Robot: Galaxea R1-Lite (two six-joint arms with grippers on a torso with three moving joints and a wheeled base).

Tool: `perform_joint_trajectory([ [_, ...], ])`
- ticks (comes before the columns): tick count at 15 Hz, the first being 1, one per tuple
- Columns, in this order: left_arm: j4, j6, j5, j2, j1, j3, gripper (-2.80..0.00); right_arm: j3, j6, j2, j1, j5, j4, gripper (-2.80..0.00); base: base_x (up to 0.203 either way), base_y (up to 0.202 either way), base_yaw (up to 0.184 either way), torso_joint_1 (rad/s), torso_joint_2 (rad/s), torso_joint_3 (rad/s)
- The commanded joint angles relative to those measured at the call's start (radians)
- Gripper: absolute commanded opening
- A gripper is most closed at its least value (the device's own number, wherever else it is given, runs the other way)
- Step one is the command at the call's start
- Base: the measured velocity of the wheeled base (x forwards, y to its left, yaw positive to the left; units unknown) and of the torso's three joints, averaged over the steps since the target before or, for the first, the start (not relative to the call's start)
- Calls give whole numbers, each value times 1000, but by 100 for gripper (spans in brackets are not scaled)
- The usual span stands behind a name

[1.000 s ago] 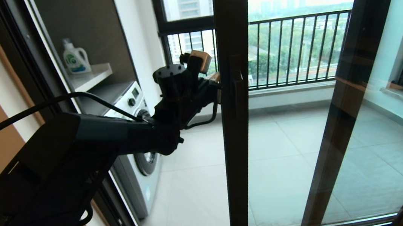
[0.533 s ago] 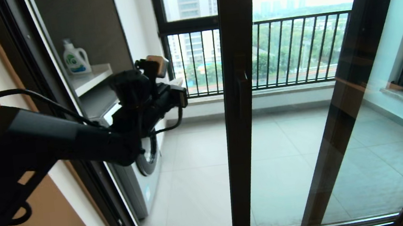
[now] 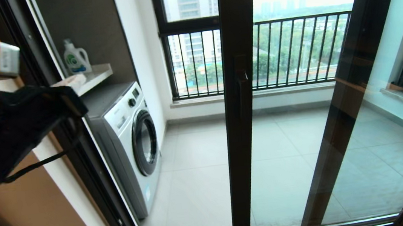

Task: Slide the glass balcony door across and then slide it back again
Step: Open the slid door

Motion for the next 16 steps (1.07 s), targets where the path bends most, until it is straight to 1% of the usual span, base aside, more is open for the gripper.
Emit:
perform_joint_trajectory([
  [1,72,-18,-12,-333,42,100,-280,12,-1,1,0,1,0,-280,0,0,0,0,0,0],
  [3,265,-31,-23,-549,58,131,-280,12,-1,1,0,1,0,-280,0,0,0,0,0,0],
  [5,496,-20,-32,-767,67,146,-280,12,-1,0,0,1,0,-280,0,0,0,0,0,0],
  [8,775,47,-39,-1014,79,159,-280,12,-1,0,0,1,0,-280,0,0,0,0,0,0],
  [9,857,69,-32,-1072,95,155,-280,12,-1,0,0,0,0,-280,0,0,0,0,0,0],
  [10,930,102,-28,-1120,141,147,-280,12,-1,1,0,0,0,-280,0,0,0,0,0,0],
  [11,965,134,-33,-1165,196,150,-280,12,-1,0,0,0,0,-280,0,0,0,0,0,0],
  [12,975,161,-53,-1200,230,182,-280,12,-1,1,0,1,0,-280,0,0,0,0,0,0],
  [13,962,174,-66,-1216,233,248,-280,12,-1,1,0,1,0,-280,0,0,0,0,0,0],
  [16,885,207,-82,-1308,220,519,-280,12,-1,0,0,1,0,-280,0,0,0,0,0,0],
])
